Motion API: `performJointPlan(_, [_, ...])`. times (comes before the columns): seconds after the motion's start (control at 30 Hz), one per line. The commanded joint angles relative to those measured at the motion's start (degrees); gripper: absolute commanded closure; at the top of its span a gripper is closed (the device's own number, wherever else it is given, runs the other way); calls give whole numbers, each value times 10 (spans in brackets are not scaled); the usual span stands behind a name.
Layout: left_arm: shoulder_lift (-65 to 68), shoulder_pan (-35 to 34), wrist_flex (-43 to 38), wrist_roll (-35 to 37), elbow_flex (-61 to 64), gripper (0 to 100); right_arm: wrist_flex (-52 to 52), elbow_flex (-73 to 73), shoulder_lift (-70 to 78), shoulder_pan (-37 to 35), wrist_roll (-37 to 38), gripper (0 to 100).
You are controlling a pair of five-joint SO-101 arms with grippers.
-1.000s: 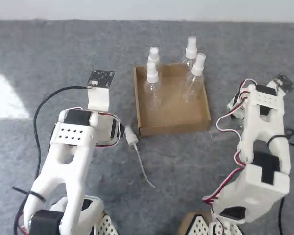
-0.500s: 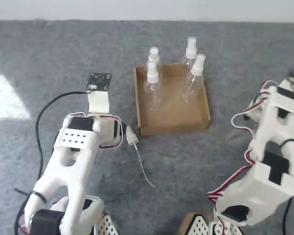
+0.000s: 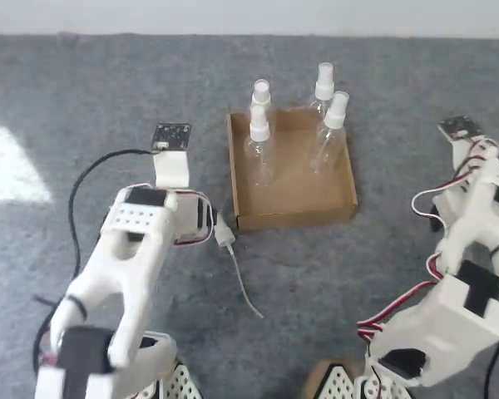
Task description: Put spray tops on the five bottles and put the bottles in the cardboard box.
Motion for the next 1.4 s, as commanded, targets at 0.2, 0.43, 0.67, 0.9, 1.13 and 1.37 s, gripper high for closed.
performJointPlan(0.2, [85, 4, 9, 52, -95, 790, 7, -33, -8, 30, 48, 911])
performJointPlan(0.43, [85, 3, 33, 65, -110, 790, 7, -33, -8, 33, 50, 911])
performJointPlan(0.67, [91, 28, 37, 107, -119, 790, 7, -33, -8, 29, 51, 911])
performJointPlan(0.9, [92, 44, 29, 107, -113, 790, 2, -33, -8, 29, 52, 911])
performJointPlan(1.13, [92, 64, 29, 105, -109, 791, 4, -33, -8, 32, 52, 911])
performJointPlan(1.37, [169, 62, -20, 105, -104, 814, 7, -34, -12, 34, 52, 911])
